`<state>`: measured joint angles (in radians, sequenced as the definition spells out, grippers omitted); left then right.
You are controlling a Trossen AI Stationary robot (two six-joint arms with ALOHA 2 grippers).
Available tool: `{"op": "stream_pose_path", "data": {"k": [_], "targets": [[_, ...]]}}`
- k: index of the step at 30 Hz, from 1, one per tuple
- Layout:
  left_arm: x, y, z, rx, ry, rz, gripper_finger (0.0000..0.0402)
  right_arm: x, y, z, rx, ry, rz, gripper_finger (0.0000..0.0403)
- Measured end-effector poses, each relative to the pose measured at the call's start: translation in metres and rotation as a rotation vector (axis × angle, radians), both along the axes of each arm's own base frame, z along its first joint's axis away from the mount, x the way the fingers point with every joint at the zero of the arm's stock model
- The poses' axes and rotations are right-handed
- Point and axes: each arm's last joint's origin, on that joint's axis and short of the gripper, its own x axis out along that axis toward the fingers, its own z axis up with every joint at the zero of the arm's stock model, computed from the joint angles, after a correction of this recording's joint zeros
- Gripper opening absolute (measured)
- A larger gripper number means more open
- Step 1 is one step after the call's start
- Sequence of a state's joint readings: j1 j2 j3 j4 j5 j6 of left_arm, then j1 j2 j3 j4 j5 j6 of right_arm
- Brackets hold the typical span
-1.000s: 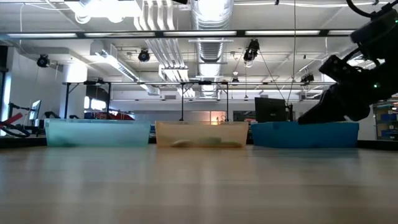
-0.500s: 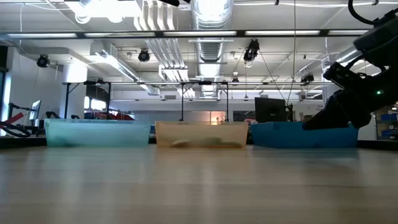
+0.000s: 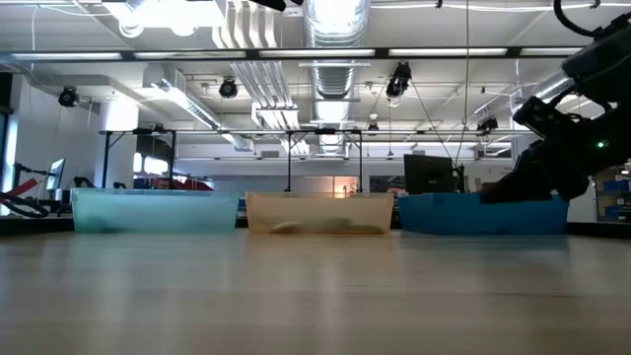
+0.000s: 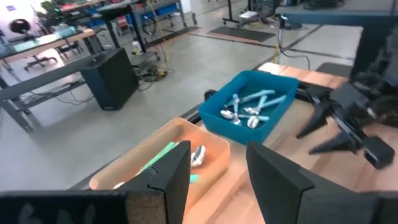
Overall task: Sort silverware by color (type)
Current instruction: Return to Home Position
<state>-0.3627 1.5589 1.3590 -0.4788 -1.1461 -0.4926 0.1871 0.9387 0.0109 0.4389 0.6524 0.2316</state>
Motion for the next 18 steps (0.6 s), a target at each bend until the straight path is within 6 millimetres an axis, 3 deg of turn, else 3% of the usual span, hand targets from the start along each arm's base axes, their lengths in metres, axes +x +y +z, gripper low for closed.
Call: {"op": "stream_pose_path", "data": {"k": [8,18], "targets": [[-0.002,-0.005,-0.001,-0.009,0.009,-0.022,0.0141,-0.004,-0.001,0.024,0.037,-0.197,-0.001,0.0182],[-0.003,-0.005,-0.002,-0.004,0.023,-0.021,0.0141,-0.024,-0.012,0.07,0.098,-0.622,-0.061,0.0182]]}}
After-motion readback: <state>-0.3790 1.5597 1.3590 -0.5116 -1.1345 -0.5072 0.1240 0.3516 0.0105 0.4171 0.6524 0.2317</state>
